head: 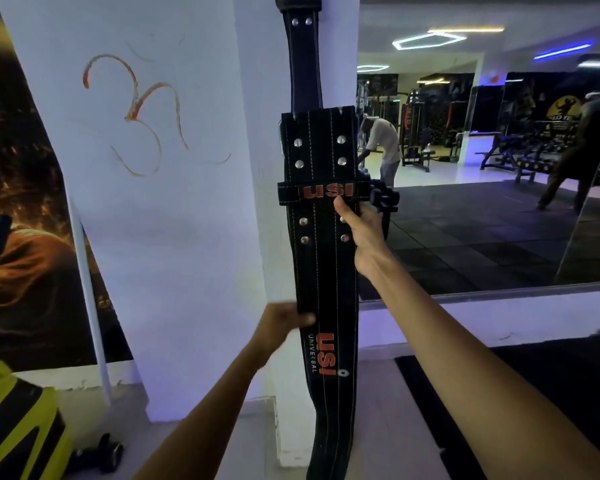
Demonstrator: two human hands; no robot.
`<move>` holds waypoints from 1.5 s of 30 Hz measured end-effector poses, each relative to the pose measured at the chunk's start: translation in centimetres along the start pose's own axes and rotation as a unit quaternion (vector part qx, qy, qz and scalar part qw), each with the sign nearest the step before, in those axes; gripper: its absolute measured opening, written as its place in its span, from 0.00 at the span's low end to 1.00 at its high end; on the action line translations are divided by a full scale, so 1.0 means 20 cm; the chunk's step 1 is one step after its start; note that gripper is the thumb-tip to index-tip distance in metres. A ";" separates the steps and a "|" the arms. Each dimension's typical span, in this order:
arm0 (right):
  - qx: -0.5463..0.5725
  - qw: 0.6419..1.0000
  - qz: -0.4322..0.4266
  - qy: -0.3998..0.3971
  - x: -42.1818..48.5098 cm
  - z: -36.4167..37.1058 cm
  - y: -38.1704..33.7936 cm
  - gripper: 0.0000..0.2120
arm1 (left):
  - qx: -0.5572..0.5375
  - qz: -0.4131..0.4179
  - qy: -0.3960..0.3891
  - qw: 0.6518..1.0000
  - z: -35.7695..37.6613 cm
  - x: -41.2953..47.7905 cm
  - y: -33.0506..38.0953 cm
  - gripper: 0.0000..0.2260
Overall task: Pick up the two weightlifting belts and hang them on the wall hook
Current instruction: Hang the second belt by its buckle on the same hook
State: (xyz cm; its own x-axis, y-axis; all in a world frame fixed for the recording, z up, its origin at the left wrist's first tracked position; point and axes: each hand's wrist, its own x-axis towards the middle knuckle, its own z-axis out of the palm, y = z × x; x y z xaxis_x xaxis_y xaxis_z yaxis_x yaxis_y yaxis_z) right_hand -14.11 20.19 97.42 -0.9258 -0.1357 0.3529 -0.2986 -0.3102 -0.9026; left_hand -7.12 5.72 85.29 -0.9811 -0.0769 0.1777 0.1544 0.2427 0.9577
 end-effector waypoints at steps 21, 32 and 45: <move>0.020 0.998 0.043 -0.044 -0.06 -0.02 0.15 0.04 | -0.147 0.066 0.059 0.985 -0.03 0.08 0.30 0.09; -0.081 0.984 0.088 -0.132 -0.33 -0.31 0.51 0.12 | -0.249 0.100 0.094 0.959 0.01 0.15 0.50 0.05; -0.154 0.969 0.152 -0.124 -0.41 -0.40 0.61 0.17 | -0.231 0.099 0.093 0.963 0.02 0.17 0.44 0.04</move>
State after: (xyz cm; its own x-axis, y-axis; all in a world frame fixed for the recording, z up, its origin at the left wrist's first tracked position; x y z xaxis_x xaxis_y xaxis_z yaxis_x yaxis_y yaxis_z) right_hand -12.10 25.11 81.50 -0.9093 -0.4096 0.0740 -0.1118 0.0692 -0.9913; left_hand -9.06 8.06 94.28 -0.8957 -0.2552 0.3642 0.4147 -0.1831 0.8913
